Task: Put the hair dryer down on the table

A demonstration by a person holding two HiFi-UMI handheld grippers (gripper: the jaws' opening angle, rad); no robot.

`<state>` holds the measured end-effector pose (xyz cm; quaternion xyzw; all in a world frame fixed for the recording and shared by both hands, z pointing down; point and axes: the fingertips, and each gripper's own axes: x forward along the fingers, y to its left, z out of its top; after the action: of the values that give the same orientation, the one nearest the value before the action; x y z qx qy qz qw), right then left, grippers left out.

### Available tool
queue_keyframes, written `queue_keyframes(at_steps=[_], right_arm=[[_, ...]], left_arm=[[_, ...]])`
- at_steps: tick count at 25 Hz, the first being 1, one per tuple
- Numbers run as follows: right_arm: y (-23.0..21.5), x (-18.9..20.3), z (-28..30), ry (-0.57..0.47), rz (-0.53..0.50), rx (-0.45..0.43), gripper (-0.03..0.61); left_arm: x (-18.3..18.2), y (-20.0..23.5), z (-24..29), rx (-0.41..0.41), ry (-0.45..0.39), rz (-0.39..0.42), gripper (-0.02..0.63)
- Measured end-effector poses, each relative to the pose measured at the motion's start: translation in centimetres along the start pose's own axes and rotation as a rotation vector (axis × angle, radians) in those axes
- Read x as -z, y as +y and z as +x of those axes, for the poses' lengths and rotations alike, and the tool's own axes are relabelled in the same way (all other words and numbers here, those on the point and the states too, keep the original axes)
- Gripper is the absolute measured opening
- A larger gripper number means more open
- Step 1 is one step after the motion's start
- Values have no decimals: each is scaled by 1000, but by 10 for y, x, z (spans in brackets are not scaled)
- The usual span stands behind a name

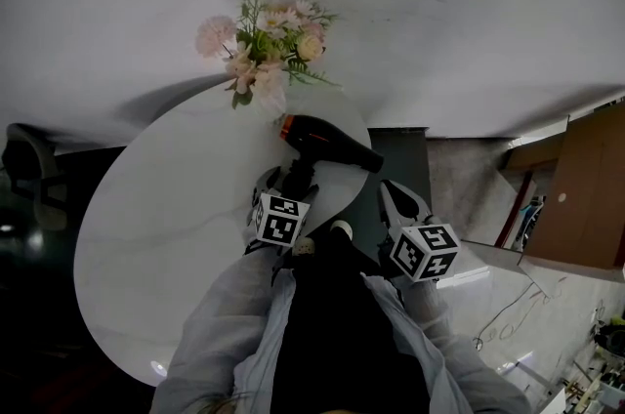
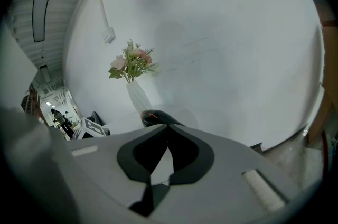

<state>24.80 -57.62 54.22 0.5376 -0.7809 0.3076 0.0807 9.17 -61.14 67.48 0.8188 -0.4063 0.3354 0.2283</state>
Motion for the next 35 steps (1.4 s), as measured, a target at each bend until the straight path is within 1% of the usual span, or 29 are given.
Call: queue_keyframes(at_steps=[4, 7, 9, 12, 14, 16, 19, 22, 24, 26, 28, 31, 35], right_arm=[[6, -4, -5, -12, -17, -13, 10], [12, -7, -6, -23, -34, -30, 11], [17, -9, -5, -27, -44, -44, 11], [26, -11, 0, -25, -60, -69, 10], [33, -13, 5, -27, -61, -88, 11], [43, -15, 10, -30, -58, -117, 11], [61, -19, 16, -31, -78, -161, 11], [76, -19, 20, -23, -115, -194, 10], [84, -20, 22, -22, -132, -211, 11], [90, -21, 21, -28, -144, -218, 11], [93, -24, 20, -39, -154, -218, 10], [98, -29, 17, -58, -168, -218, 11], [99, -28, 13, -61, -194, -207, 9]], left_arm=[[3, -2, -11, 23, -4, -4, 437], [9, -9, -26, 73, 7, -22, 486], [16, -11, -38, 104, 5, -72, 492], [22, -9, -60, 130, -22, -170, 489], [24, -4, -76, 136, -54, -234, 459], [19, 1, -94, 148, -109, -290, 434], [3, 6, -126, 174, -222, -331, 393], [-16, 13, -154, 173, -324, -323, 336], [-27, 19, -169, 147, -369, -298, 301], [-36, 25, -180, 108, -410, -272, 246], [-43, 31, -190, 84, -452, -266, 197], [-50, 38, -201, 56, -491, -266, 134], [-51, 48, -205, 2, -511, -264, 45]])
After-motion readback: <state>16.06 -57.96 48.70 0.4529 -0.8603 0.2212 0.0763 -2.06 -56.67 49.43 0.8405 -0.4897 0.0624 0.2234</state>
